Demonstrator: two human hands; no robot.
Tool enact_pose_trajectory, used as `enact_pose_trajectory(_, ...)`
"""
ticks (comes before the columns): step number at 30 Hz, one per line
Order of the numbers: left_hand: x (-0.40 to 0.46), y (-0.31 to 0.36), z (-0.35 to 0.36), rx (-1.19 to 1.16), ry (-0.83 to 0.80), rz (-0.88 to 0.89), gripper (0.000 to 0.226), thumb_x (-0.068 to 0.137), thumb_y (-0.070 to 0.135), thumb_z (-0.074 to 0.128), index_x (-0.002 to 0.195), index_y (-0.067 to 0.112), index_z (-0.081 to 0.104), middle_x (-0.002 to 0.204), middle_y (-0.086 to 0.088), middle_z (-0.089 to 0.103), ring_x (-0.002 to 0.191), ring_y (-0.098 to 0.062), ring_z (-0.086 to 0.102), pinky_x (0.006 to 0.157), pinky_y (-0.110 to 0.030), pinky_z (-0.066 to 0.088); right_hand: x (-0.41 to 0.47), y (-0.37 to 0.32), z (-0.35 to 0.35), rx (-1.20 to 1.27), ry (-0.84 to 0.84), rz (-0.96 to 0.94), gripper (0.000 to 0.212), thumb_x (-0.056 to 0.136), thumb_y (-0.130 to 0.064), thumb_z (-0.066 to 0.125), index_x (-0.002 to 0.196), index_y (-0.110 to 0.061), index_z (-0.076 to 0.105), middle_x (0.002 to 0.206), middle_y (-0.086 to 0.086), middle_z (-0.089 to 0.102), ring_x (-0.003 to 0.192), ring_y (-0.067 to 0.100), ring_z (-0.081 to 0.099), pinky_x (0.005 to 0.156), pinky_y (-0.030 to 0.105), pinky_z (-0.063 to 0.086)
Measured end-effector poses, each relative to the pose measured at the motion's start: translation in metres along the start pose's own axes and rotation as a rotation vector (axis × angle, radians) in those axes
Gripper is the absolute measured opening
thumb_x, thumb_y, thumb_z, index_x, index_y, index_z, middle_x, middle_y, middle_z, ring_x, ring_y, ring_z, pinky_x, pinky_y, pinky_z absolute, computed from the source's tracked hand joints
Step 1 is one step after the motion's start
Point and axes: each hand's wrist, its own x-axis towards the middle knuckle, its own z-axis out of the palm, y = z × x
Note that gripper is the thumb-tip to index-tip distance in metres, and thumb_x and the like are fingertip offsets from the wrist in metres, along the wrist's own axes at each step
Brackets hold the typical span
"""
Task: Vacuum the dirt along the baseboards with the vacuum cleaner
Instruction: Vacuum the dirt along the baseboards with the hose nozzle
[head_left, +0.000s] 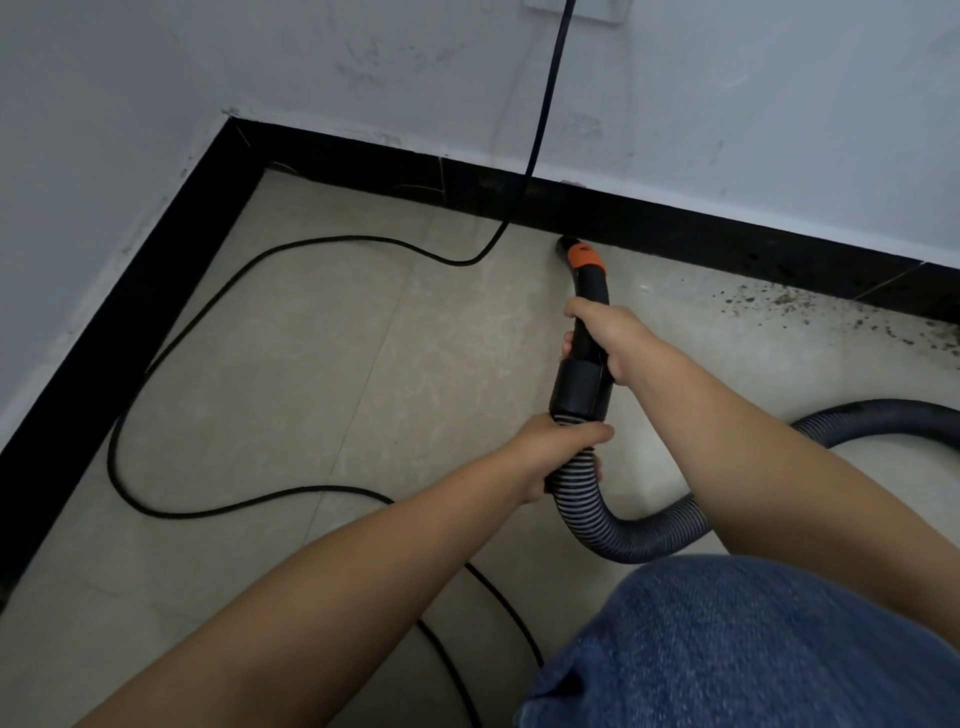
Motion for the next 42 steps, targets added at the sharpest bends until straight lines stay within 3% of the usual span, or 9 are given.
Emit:
enact_pose_trajectory(5,0.002,-0.010,0.004,0.121,-0.067,-0.044,0.012,0.087,0.013,0.065,0.091,0.012,0.053,0.067,-0.008,0.058,0.052,-0.015,0.057,0.049,-0.021,0.052,-0.005,0.021,-0.020,0.115,0.106,-0.004,0.010,0.088,-0.011,0.059,0.091,-0.005,0.051,0.064,0.010,0.054,0.050,0.020,0.053,0.054,0.031,0.053)
enact_pose_trajectory(11,0.008,-0.002,0.016,0.169,-0.038,-0.015,0.012,0.086,0.014,0.066,0.089,0.011,0.054,0.067,-0.008,0.059,0.055,-0.017,0.057,0.051,-0.023,0.053,-0.003,0.016,-0.038,0.166,0.155,-0.026,0.010,0.088,-0.012,0.058,0.089,-0.008,0.048,0.066,0.009,0.054,0.051,0.019,0.053,0.054,0.030,0.052)
enact_pose_trajectory(15,0.009,-0.002,0.014,0.114,-0.016,-0.007,0.011,0.088,0.014,0.065,0.089,0.012,0.054,0.067,-0.009,0.057,0.054,-0.017,0.057,0.045,-0.020,0.050,0.002,0.010,-0.030,0.111,0.106,-0.014,0.012,0.089,-0.013,0.060,0.092,-0.006,0.050,0.066,0.010,0.055,0.052,0.020,0.055,0.055,0.030,0.052)
enact_pose_trajectory(24,0.008,-0.001,0.005,-0.037,0.118,0.001,0.012,0.089,0.016,0.064,0.089,0.009,0.054,0.066,-0.010,0.059,0.053,-0.019,0.058,0.048,-0.021,0.051,0.009,-0.005,0.008,-0.042,-0.044,-0.036,0.013,0.089,-0.012,0.060,0.093,-0.006,0.049,0.065,0.010,0.056,0.049,0.019,0.055,0.053,0.029,0.053)
enact_pose_trajectory(31,0.004,0.005,-0.003,-0.030,0.131,0.007,0.013,0.089,0.017,0.064,0.091,0.008,0.054,0.068,-0.010,0.059,0.057,-0.020,0.059,0.047,-0.021,0.051,0.005,-0.010,0.017,-0.029,-0.087,-0.036,0.013,0.090,-0.012,0.059,0.092,-0.007,0.048,0.066,0.010,0.054,0.050,0.019,0.054,0.055,0.030,0.052)
enact_pose_trajectory(42,-0.007,-0.027,0.016,0.266,-0.190,-0.106,0.015,0.084,0.008,0.066,0.093,0.012,0.054,0.068,-0.008,0.058,0.056,-0.018,0.057,0.057,-0.027,0.052,-0.037,0.054,-0.053,0.326,0.245,0.010,0.010,0.089,-0.011,0.058,0.089,-0.005,0.050,0.062,0.010,0.051,0.045,0.019,0.049,0.049,0.028,0.049)
